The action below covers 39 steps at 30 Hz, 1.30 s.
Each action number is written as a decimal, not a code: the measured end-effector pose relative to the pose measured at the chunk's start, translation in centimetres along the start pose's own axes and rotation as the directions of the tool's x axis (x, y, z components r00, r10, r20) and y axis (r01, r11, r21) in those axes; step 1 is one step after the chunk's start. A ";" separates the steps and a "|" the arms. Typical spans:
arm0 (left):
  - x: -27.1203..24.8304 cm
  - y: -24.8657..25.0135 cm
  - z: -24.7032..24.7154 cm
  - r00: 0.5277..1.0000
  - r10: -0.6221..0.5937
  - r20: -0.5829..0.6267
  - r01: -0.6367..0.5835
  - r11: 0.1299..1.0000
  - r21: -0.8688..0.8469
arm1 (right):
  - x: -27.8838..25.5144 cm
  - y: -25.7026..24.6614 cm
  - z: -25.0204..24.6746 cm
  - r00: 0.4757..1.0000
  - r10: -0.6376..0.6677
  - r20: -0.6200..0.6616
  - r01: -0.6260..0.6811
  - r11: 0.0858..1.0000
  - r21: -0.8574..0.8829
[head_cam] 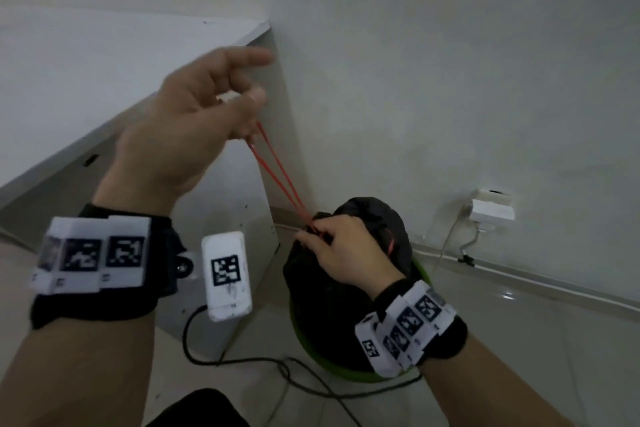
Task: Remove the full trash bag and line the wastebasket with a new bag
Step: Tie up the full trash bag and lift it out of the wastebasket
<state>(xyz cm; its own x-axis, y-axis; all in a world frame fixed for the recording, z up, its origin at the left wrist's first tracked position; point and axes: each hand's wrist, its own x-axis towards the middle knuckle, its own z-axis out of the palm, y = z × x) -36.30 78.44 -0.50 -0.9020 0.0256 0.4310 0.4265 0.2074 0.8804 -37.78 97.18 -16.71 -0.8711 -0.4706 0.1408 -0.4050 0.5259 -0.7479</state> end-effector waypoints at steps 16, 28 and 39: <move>-5.2 -11.6 11.7 0.904 -0.428 -0.028 0.428 0.904 -0.007 | -0.7 1.6 -2.5 0.998 0.042 0.050 -0.046 0.996 0.077; -4.8 -9.3 15.2 0.974 -0.148 0.171 0.162 0.984 -0.071 | 0.6 -5.2 -11.1 0.943 0.238 -0.231 0.092 0.481 0.872; -3.5 -8.4 14.9 0.944 -0.319 0.078 0.328 0.893 -0.309 | -3.8 -0.5 -8.7 0.958 0.260 -0.120 -0.150 0.812 0.565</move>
<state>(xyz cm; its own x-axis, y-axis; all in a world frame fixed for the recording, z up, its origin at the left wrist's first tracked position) -37.69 91.23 -12.35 -0.9933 0.0346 0.1102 0.1059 -0.1087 0.9884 -36.73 104.87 -11.25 -0.9733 -0.2290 0.0178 -0.0411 0.0974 -0.9944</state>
